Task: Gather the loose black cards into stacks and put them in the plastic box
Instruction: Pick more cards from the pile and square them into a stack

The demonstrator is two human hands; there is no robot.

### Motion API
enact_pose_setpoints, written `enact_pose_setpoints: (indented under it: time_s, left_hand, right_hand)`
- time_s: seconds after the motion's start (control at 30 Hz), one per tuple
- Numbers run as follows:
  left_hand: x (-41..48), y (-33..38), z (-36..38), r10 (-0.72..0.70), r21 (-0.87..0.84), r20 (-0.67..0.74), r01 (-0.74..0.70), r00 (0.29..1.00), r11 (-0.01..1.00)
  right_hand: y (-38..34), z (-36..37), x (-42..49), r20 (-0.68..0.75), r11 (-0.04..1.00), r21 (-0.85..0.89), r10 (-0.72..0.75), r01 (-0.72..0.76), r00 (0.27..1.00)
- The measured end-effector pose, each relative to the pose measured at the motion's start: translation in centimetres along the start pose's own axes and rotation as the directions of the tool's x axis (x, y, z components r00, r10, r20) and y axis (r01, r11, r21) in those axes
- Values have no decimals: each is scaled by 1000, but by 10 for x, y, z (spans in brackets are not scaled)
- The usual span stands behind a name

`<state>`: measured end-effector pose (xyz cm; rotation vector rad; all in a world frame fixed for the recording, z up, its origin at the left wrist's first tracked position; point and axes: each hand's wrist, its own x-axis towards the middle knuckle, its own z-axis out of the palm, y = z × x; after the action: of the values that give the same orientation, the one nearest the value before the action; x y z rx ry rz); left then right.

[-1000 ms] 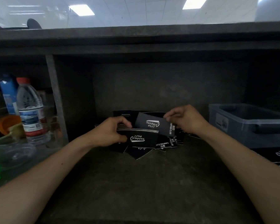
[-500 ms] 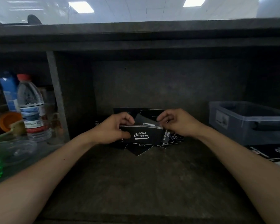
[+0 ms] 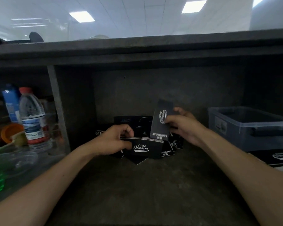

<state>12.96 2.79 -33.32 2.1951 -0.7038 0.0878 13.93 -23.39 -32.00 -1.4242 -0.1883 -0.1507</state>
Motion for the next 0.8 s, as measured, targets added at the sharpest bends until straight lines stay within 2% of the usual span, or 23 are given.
enact_pose_setpoints:
  time_s: [0.23, 0.33, 0.5, 0.57, 0.67, 0.7, 0.73, 0.8]
  left_hand:
    - [-20, 3, 4, -30, -4, -7, 30, 1000, 1000]
    - [-27, -1, 6, -12, -51, -51, 9, 999, 999]
    - [-26, -8, 9, 4, -144, -54, -12, 999, 989]
    - [-25, -9, 13, 21, -164, -74, -33, 997, 986]
    - [-25, -10, 14, 37, -146, -90, -50, 995, 988]
    - [-25, -10, 13, 46, -139, -90, -58, 995, 989]
    - [-25, -11, 11, 51, -140, -85, -63, 995, 988]
    - [-29, -10, 8, 75, -123, -68, -83, 995, 989]
  right_hand:
    - [-3, 7, 0, 17, 995, 21, -100, 100, 995]
    - [-3, 10, -2, 14, 997, 60, -57, 56, 998]
    - [0, 3, -5, 66, 973, -214, 97, -81, 993]
    - [3, 2, -5, 138, 948, -290, 176, -130, 975]
    - [4, 0, -9, 370, 901, -396, 332, -176, 868]
    - [2, 0, -10, 432, 887, -431, 363, -165, 826]
    - [1, -2, -10, 456, 888, -437, 358, -145, 815]
    - [2, -1, -8, 352, 908, -402, 270, -116, 896]
